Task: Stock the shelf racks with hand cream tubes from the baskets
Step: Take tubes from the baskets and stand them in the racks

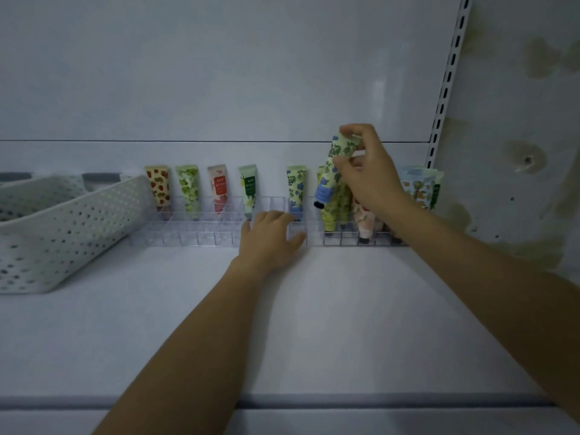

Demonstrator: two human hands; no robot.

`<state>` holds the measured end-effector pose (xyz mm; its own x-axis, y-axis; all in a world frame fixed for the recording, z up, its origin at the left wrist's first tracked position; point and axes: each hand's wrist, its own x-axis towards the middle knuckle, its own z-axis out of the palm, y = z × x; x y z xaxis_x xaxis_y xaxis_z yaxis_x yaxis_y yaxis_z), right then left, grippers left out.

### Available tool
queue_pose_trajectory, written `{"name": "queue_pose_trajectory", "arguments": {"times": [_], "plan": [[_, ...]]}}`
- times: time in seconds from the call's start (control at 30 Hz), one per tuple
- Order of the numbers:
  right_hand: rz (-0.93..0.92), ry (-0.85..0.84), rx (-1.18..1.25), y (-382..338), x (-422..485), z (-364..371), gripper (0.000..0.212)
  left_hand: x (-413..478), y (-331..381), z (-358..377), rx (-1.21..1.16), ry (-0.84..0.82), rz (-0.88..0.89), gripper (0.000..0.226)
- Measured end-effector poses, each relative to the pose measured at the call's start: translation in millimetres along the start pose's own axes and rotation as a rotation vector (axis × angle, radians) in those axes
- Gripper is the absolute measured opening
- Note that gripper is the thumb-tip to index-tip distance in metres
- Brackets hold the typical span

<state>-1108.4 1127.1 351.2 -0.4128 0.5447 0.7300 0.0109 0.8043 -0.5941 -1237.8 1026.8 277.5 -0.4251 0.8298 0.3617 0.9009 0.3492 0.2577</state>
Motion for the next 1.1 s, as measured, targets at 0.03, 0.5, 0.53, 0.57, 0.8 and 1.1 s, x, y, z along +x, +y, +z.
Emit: {"name": "queue_pose_trajectory", "arguments": {"times": [0.03, 0.5, 0.53, 0.57, 0.8, 1.1], "plan": [[-0.019, 0.002, -0.029, -0.7, 7.6, 5.9, 0.036, 0.6, -0.7, 1.4, 0.004, -0.021, -0.002, 0.050], [0.089, -0.391, -0.508, 24.6, 67.3, 45.4, 0.028, 3.4, -0.7, 4.9, -0.027, -0.036, 0.005, 0.051], [0.090, -0.414, -0.540, 25.9, 68.6, 46.7, 0.025, 3.6, -0.2, 4.7, -0.027, -0.032, 0.003, 0.050], [0.082, -0.427, -0.581, 27.5, 69.9, 48.3, 0.022, 4.0, 0.3, 4.7, -0.025, -0.028, 0.000, 0.050], [0.060, -0.387, -0.676, 30.4, 70.1, 53.1, 0.018, 5.4, 3.0, 5.4, 0.000, -0.030, -0.014, 0.052], [-0.086, -0.346, -0.705, -3.4, 61.7, 46.9, 0.032, 11.1, -13.9, -44.8, 0.262, -0.045, 0.045, 0.052]]}}
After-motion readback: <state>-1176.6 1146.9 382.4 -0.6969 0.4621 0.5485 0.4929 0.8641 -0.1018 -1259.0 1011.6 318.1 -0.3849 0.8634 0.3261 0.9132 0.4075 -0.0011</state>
